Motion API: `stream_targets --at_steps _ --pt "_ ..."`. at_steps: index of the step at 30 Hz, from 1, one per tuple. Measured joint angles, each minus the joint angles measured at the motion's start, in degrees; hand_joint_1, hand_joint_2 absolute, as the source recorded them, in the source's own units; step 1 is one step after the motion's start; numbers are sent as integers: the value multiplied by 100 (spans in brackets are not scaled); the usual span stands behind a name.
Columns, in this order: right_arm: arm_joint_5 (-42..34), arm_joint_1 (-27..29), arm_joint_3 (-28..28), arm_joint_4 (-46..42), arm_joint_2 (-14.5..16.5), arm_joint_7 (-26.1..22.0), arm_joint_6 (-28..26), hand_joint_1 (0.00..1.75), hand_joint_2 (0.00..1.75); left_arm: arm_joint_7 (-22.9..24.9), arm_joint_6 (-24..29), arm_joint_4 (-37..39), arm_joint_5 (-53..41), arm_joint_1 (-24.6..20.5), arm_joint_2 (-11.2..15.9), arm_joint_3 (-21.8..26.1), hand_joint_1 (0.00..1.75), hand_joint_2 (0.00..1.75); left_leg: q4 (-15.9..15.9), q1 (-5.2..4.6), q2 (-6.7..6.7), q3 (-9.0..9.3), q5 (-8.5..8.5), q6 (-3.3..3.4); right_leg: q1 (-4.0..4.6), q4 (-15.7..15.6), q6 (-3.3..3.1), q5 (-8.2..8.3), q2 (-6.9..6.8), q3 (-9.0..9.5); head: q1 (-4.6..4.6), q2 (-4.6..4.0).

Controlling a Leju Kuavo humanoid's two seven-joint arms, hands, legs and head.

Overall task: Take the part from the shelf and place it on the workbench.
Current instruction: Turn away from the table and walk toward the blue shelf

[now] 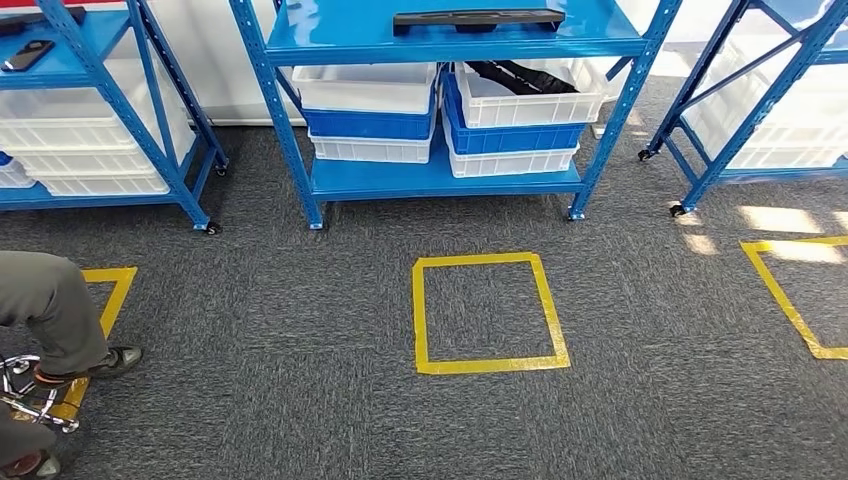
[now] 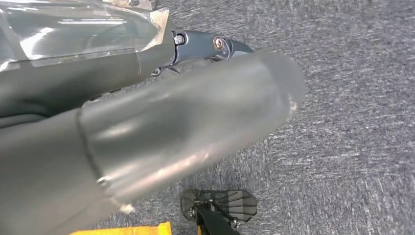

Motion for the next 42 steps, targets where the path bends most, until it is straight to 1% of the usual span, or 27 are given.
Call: stream_targets --at_steps 2,3,4,5,6,7,9,10,13,15,17,18,19,21,23,24,26,28,30,32,33,34,35,37,38,40,42 --pt "-7 -25 -1 0 -13 -7 0 0 175 10 -4 0 -2 -1 -4 0 0 0 2 6 15 7 -4 1 -12 614 4 -272 -6 -248 9 0" --pt "-7 -32 -1 0 -18 -9 0 0 175 14 -6 0 -4 0 -8 0 0 0 7 6 18 12 -14 -9 -23 734 43 -296 -12 -279 8 0" --pt "-4 -29 -1 0 -22 -8 0 0 175 16 -7 0 -7 1 -12 0 0 0 17 9 11 17 -26 -26 -40 633 105 -221 -21 -208 8 0" --pt "0 -18 -1 0 -28 -5 0 0 175 18 -9 0 -10 1 -16 0 0 0 37 15 1 23 -46 -51 -66 354 180 -74 -29 -60 9 0" --pt "5 3 -1 1 -37 1 0 0 175 19 -9 0 -11 1 -20 -1 0 0 67 20 -8 25 -72 -83 -93 -52 240 81 -37 132 9 0" --pt "9 25 -1 1 -41 5 0 0 175 21 -9 0 -14 -2 -20 -1 0 0 108 14 -18 19 -102 -121 -102 -419 268 197 -36 298 15 0" --pt "8 51 -2 2 -41 11 1 0 175 24 -14 0 -20 -11 -16 -1 0 0 173 0 -25 -12 -142 -184 -96 -773 216 263 -22 441 11 0" --pt "4 53 -2 2 -37 11 1 0 175 25 -18 0 -26 -15 -15 -1 0 0 187 -6 -27 -23 -149 -201 -79 -781 168 253 -14 434 7 0" --pt "1 51 -3 2 -16 11 0 0 175 25 -24 0 -42 -24 -12 -1 0 0 331 25 -35 -77 -254 -275 -120 -799 65 255 -13 494 -14 0" --pt "0 52 -3 2 -3 11 0 0 175 25 -24 0 -48 -26 -12 -1 0 0 878 66 -37 -342 -538 -361 -141 -805 25 247 -20 529 -35 0" --pt "-2 55 -4 2 -4 11 0 0 175 25 -24 0 -54 -21 -14 -1 0 0 1636 112 -35 -761 -812 -416 -142 -802 3 229 -25 538 -46 0" --pt "-4 57 -4 2 -4 12 0 0 175 26 -24 0 -55 -18 -14 -1 0 0 1848 129 -35 -910 -821 -429 -142 -801 -11 217 -23 549 -48 0" --pt "-7 59 -5 2 -4 13 0 0 175 29 -24 0 -56 -17 -13 -1 0 0 1861 142 -35 -965 -721 -432 -144 -801 -20 201 -17 569 -49 0" --pt "-12 65 -5 2 0 22 0 0 175 39 -24 0 -58 -19 -10 -1 0 0 1246 155 -35 -756 -241 -406 -154 -804 -18 148 2 640 -50 0" --pt "-14 71 -5 2 4 32 0 0 175 49 -24 0 -59 -29 -8 -1 0 0 543 130 -39 -442 60 -360 -141 -811 28 83 14 676 -45 0" --pt "-14 74 -6 1 4 35 0 0 175 52 -24 0 -60 -36 -7 -2 0 0 373 109 -38 -359 75 -339 -133 -818 55 59 14 671 -45 0" --pt "-15 75 -7 0 3 38 0 0 175 55 -24 0 -61 -42 -8 -2 0 0 291 63 -36 -312 -6 -285 -119 -854 117 32 8 671 -45 0" --pt "-14 77 -7 -1 -2 42 0 0 175 57 -24 0 -61 -38 -14 -2 0 0 202 73 -35 -236 -4 -219 -118 -841 166 -3 -8 710 -37 0" --pt "-18 68 -11 -2 -11 41 0 0 175 58 -24 0 -60 -39 -17 -1 0 0 106 96 -22 -139 -4 -153 -110 -418 154 -182 -19 535 -20 0" --pt "-27 33 -18 -2 -19 32 0 0 175 60 -24 0 -60 -45 -15 -1 0 0 93 84 -6 -83 -47 -103 -90 328 118 -413 -21 124 -11 0" --pt "-32 18 -21 -2 -19 27 1 0 175 60 -24 0 -60 -46 -15 -1 0 0 94 78 -4 -53 -73 -91 -81 585 126 -451 -22 -33 -7 0" --pt "-34 9 -22 -2 -20 27 1 0 175 60 -24 0 -61 -43 -19 -1 0 0 94 73 -7 -17 -102 -86 -74 672 158 -402 -25 -106 -9 0" --pt "-34 10 -22 -2 -19 27 2 0 175 60 -24 0 -61 -39 -24 -1 0 0 96 71 -17 27 -134 -91 -76 545 209 -265 -29 -80 -6 0" --pt "-27 30 -22 -2 -23 33 5 0 175 60 -24 1 -60 -28 -32 -1 0 0 106 62 -35 96 -198 -125 -94 -88 307 116 -44 123 3 0" --pt "-23 41 -23 -1 -24 35 9 0 175 60 -24 1 -59 -28 -35 -1 0 0 139 43 -41 107 -238 -153 -99 -412 318 259 -46 209 15 0" --pt "-17 50 -24 -1 -24 38 16 0 175 56 -21 2 -59 -29 -35 -1 0 0 194 5 -38 84 -298 -206 -94 -708 240 358 -40 267 19 0" --pt "-15 45 -25 -2 -14 37 20 0 175 53 -15 2 -59 -30 -32 -1 0 0 218 5 -35 81 -334 -246 -108 -723 137 344 -27 288 11 0"
